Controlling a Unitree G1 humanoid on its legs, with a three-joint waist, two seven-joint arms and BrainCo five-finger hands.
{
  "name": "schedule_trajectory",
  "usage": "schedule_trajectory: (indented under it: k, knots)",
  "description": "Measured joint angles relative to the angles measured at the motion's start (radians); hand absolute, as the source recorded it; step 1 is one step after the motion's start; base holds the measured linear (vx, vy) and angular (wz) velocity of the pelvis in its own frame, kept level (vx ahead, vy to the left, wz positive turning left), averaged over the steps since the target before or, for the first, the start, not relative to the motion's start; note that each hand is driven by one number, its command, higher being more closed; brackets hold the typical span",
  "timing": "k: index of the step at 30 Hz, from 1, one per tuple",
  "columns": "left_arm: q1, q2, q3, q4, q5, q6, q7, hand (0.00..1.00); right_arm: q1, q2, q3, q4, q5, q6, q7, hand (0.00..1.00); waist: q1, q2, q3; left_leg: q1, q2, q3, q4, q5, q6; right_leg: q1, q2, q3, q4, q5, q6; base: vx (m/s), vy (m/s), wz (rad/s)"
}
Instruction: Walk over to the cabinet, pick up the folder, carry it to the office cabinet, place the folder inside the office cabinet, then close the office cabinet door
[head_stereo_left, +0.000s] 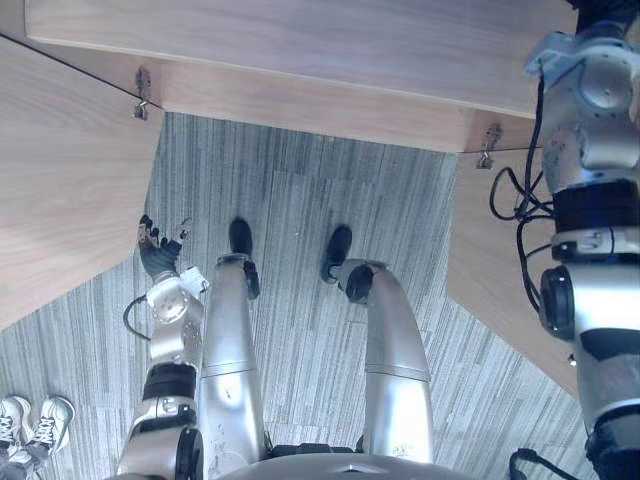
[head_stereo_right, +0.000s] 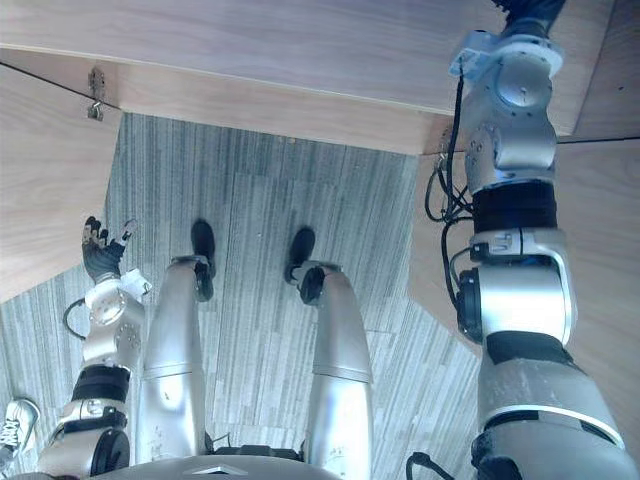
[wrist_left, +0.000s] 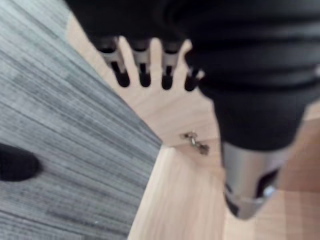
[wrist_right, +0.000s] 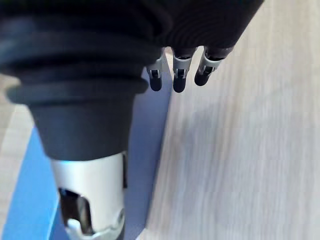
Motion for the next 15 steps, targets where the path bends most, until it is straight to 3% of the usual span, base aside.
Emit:
schedule_trajectory:
  k: [1, 3, 9, 15]
  knots:
    - [0.000, 0.000, 0.000, 0.000, 0.000, 0.000, 0.000, 0.00, 0.000, 0.000, 0.000, 0.000, 0.000, 0.000, 0.000, 0.00, 0.000, 0.000, 0.000, 0.000, 0.000, 0.000, 0.000, 0.000, 0.000, 0.000, 0.000, 0.000, 0.000, 0.000, 0.000, 0.00, 0.000, 0.00]
    - [-0.033, 0.004, 0.032, 0.012, -0.012, 0.010, -0.018, 0.00, -0.051, 0.001, 0.022, 0.073, -0.103, 0.040, 0.034, 0.00, 0.001, 0.000, 0.000, 0.001, 0.000, 0.005, -0.019, 0.013, 0.002, 0.000, 0.001, -0.001, -0.018, 0.011, 0.001, 0.00, 0.000, 0.00]
    - [-0.042, 0.017, 0.067, 0.040, -0.030, 0.022, -0.044, 0.00, -0.064, 0.022, 0.048, 0.128, -0.320, 0.100, 0.073, 0.00, 0.001, 0.000, 0.000, 0.001, 0.002, 0.011, -0.029, 0.018, 0.002, 0.002, 0.002, -0.001, -0.033, 0.019, 0.001, 0.00, 0.000, 0.00]
    - [-0.042, 0.015, 0.083, 0.031, -0.047, 0.029, -0.044, 0.00, 0.029, 0.055, -0.002, -0.011, -0.425, 0.106, 0.064, 0.00, -0.003, -0.001, 0.000, 0.002, 0.005, 0.016, -0.027, 0.018, 0.002, 0.004, 0.002, 0.001, -0.034, 0.020, 0.003, 0.00, 0.005, 0.00]
